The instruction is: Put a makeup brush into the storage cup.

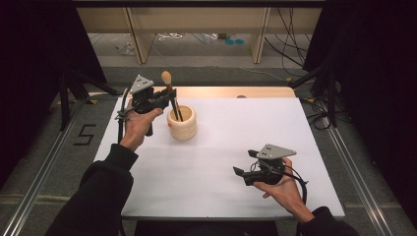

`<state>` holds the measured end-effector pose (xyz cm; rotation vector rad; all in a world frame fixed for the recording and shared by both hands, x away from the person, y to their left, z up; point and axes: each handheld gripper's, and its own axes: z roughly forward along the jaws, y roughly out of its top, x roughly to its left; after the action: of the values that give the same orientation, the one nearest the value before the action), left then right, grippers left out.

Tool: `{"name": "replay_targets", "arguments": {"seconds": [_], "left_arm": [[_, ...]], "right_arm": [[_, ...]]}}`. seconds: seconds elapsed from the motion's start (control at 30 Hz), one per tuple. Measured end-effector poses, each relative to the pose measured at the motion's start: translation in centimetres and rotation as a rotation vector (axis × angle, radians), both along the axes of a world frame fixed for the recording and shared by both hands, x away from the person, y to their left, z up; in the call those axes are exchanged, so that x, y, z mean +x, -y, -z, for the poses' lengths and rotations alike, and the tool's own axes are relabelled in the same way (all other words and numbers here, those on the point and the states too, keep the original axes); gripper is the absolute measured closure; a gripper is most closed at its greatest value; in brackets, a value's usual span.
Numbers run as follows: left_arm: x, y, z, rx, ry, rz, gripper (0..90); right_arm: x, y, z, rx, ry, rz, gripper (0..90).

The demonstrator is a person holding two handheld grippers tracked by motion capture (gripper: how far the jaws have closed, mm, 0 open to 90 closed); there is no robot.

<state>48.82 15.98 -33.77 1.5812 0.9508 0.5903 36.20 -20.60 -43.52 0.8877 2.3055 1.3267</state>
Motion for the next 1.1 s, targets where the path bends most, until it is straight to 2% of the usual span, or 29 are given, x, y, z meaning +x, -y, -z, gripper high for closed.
{"name": "replay_targets", "arguments": {"seconds": [0.1,0.4,0.6,0.97,1.1], "left_arm": [[0.4,0.1,0.0,0.002,0.008,-0.006,77.2],[1.7,0.0,0.9,-0.043,0.005,-0.025,77.2],[2.2,0.0,1.9,-0.035,0.003,-0.032,77.2],[3.0,-0.2,3.6,-0.057,0.003,-0.053,77.2],[3.0,0.0,4.1,-0.042,-0.001,-0.056,77.2]], "right_arm": [[0.0,0.1,0.0,0.002,-0.001,0.004,19.9],[0.1,0.0,0.1,0.003,-0.008,-0.003,20.1],[0.1,0.0,0.1,0.005,-0.007,-0.004,20.1],[0.1,0.0,0.0,0.005,-0.004,-0.005,20.1],[0.1,0.1,0.0,0.006,-0.009,-0.011,20.1]]}}
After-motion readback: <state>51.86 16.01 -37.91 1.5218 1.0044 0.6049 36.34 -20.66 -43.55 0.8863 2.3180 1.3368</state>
